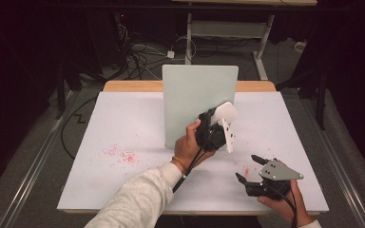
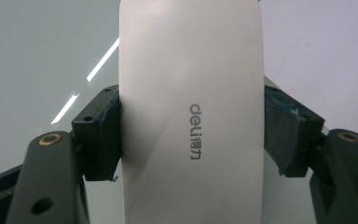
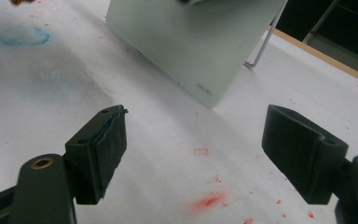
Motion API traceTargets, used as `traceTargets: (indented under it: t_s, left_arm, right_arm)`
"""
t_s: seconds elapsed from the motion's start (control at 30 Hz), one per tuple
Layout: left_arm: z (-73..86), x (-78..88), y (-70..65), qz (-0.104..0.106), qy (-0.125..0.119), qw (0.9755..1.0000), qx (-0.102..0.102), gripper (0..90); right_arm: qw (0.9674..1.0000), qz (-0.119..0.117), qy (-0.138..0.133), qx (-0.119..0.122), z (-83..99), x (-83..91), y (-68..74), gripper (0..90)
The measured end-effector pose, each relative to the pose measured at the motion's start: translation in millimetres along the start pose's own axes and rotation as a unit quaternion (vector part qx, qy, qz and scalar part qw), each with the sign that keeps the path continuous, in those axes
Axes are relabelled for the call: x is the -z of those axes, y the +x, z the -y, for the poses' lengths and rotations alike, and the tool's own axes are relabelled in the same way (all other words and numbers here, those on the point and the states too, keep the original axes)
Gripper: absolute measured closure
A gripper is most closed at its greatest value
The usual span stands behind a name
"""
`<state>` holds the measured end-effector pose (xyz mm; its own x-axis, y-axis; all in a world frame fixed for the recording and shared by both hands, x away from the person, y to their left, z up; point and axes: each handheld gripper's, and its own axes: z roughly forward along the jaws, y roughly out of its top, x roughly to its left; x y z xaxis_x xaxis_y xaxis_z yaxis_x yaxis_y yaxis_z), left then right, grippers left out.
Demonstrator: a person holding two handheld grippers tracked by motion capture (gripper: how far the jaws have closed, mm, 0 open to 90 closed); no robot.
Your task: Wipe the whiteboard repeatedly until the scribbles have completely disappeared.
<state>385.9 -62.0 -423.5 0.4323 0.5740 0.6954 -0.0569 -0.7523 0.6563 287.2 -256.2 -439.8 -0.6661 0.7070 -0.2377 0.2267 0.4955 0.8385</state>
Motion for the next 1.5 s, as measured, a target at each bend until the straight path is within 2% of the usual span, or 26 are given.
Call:
traceTargets:
  t_s: [0.13, 0.27, 0.37, 0.43, 0.53, 0.7, 0.73, 0.77, 0.83, 0.97, 1.1, 1.2, 1.27, 1.33, 1.5]
  left_arm:
    - [11.7, -0.8, -21.6, 0.009, 0.006, 0.9995, -0.029, 29.0]
    - [19.0, -1.6, -34.5, 0.023, 0.007, 0.9989, -0.039, 29.1]
    - [22.2, -1.4, -40.3, 0.036, 0.014, 0.9979, -0.052, 29.1]
    - [24.1, -2.2, -43.7, 0.045, 0.012, 0.9976, -0.051, 29.0]
    - [24.7, -2.4, -47.5, 0.048, 0.017, 0.9969, -0.060, 29.1]
    - [28.1, -1.7, -51.3, 0.063, 0.026, 0.9946, -0.078, 29.1]
    - [29.0, -1.7, -50.8, 0.066, 0.023, 0.9948, -0.073, 29.1]
    - [28.9, -0.9, -48.7, 0.071, 0.025, 0.9944, -0.075, 29.0]
    - [27.3, 0.0, -42.7, 0.074, 0.021, 0.9953, -0.058, 29.1]
    - [20.4, 1.5, -20.5, 0.062, 0.011, 0.9976, -0.028, 29.1]
    - [9.1, 3.6, 3.2, 0.038, 0.005, 0.9993, -0.006, 29.1]
    - [6.1, 7.4, 21.2, 0.037, 0.001, 0.9990, 0.024, 29.1]
    - [6.4, 9.9, 28.8, 0.037, -0.005, 0.9990, 0.026, 29.1]
    - [8.3, 11.9, 32.3, 0.044, 0.002, 0.9985, 0.033, 29.1]
    - [15.3, 17.8, 42.9, 0.057, 0.001, 0.9972, 0.048, 29.1]
  right_arm:
    - [1.0000, 0.004, 0.003, 0.001, 1.2, -0.2, -1.4, 22.9]
    - [0.9999, 0.010, 0.005, -0.002, 4.8, -0.1, -6.0, 22.9]
    - [0.9998, 0.015, 0.007, -0.004, 7.7, 1.0, -10.2, 22.9]
    - [0.9997, 0.021, 0.004, -0.010, 8.4, 2.6, -12.4, 22.9]
    - [0.9996, 0.025, 0.000, -0.012, 7.8, 4.3, -13.2, 22.9]
    - [0.9998, 0.018, -0.001, -0.007, 6.3, 3.0, -9.6, 22.9]
    - [0.9998, 0.018, -0.001, -0.007, 6.0, 3.0, -9.2, 22.9]
    - [0.9998, 0.017, -0.002, -0.006, 5.6, 2.8, -9.0, 22.9]
    - [0.9998, 0.018, -0.004, -0.006, 5.1, 2.6, -9.0, 22.9]
    - [0.9999, 0.015, -0.001, -0.004, 5.1, 1.1, -8.5, 22.9]
    - [0.9999, 0.014, 0.000, -0.005, 4.8, -0.5, -6.6, 22.9]
    - [0.9999, 0.010, 0.002, -0.004, 4.5, -1.1, -5.0, 22.8]
    - [1.0000, 0.009, 0.002, -0.003, 4.3, -0.9, -4.8, 22.7]
    - [0.9999, 0.010, 0.000, -0.002, 3.7, -1.6, -4.9, 22.8]
    - [0.9999, 0.012, -0.002, -0.004, 2.1, -1.8, -4.5, 22.7]
